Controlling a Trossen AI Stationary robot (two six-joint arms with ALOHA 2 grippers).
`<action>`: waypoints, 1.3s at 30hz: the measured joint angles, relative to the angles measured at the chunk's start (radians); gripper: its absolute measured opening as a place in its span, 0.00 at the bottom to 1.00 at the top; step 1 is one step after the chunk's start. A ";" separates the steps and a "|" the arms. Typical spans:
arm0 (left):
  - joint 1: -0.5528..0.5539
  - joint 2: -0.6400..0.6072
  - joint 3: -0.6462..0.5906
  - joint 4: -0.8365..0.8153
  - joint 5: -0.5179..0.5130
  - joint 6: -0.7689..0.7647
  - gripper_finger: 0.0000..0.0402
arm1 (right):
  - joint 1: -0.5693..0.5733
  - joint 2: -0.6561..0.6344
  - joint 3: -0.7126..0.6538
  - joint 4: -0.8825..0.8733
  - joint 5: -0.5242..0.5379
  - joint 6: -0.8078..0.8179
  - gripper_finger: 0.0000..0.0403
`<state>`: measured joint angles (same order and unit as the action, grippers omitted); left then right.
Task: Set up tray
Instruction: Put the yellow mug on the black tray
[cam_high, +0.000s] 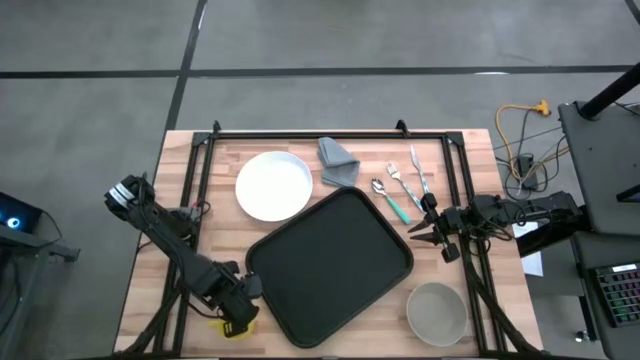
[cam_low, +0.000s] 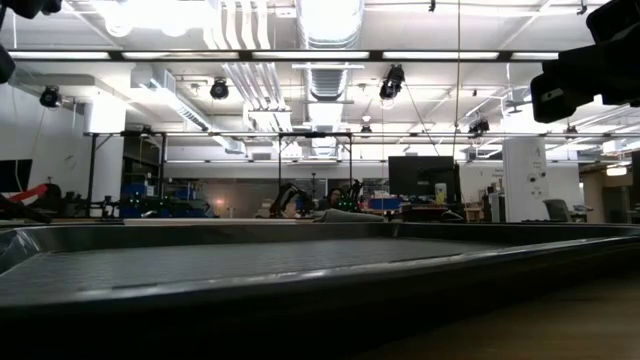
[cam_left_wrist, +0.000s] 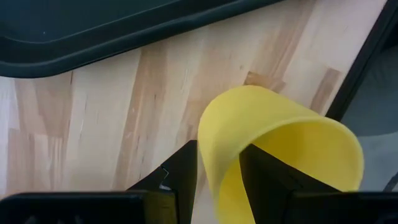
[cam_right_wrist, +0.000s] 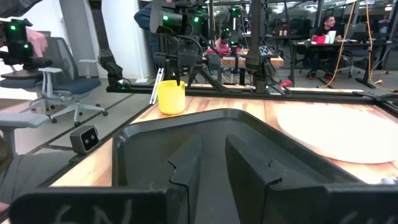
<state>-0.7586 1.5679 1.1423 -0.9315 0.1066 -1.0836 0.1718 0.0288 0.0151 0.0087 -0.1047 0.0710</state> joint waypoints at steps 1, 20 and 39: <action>0.000 0.004 0.000 0.006 0.000 0.000 0.26 | 0.000 0.000 0.000 0.000 0.000 0.000 0.17; 0.000 0.012 -0.085 0.101 0.015 0.000 0.26 | 0.000 0.000 0.000 0.000 0.000 0.000 0.17; 0.000 0.004 -0.085 0.088 0.069 0.057 0.01 | 0.000 0.000 0.000 0.000 0.000 0.000 0.17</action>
<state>-0.7582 1.5722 1.0576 -0.8430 0.1754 -1.0264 0.1719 0.0288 0.0151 0.0086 -0.1047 0.0709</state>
